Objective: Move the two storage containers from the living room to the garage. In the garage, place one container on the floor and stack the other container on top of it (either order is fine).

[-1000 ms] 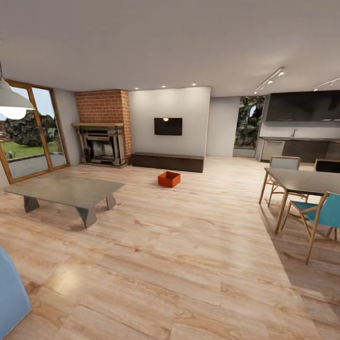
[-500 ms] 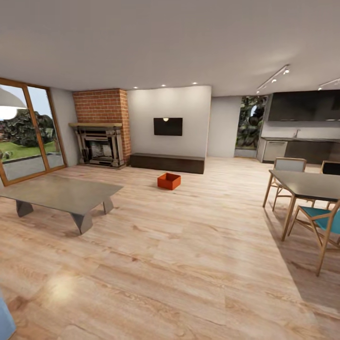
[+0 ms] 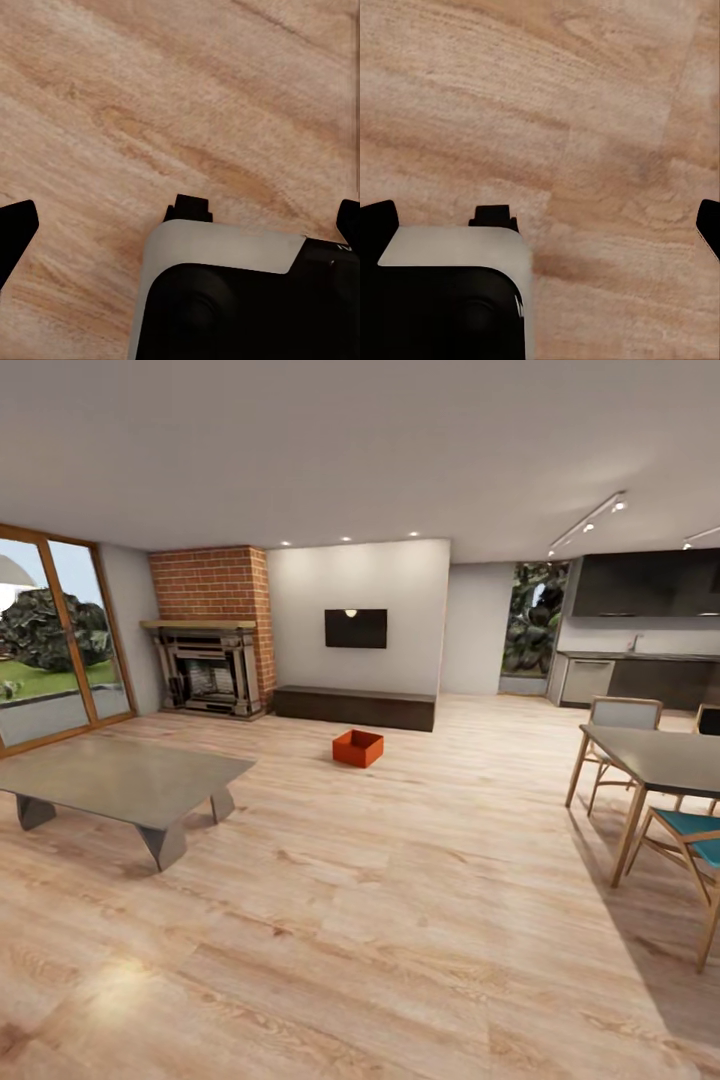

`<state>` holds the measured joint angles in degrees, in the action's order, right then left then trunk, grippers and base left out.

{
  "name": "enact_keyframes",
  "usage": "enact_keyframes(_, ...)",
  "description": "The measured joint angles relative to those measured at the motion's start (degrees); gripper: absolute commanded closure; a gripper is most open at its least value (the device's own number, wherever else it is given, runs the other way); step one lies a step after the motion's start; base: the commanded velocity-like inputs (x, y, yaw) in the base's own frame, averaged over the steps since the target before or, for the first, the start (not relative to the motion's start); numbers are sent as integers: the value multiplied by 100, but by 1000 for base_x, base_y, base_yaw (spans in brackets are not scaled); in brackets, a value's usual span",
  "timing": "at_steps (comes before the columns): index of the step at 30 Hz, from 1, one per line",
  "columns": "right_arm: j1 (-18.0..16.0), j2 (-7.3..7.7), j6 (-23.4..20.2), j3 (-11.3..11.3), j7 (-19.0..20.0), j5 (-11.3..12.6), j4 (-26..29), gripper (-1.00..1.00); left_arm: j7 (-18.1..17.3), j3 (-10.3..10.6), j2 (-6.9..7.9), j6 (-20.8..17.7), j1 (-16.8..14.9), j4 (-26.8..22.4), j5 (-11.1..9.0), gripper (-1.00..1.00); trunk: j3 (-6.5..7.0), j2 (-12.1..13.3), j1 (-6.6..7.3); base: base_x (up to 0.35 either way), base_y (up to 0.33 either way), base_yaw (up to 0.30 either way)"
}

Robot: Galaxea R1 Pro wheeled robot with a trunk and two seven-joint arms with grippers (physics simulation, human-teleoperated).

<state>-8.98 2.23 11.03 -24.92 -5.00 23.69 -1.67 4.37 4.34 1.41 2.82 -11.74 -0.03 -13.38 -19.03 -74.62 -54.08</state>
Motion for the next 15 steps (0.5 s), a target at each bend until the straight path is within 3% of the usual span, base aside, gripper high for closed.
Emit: enact_keyframes(15, 0, -14, 0, 9, 0, 5, 0, -100, 0, 2, -3, 0, 0, 0, 0, -100, 0, 0, 0, 325, 0, 0)
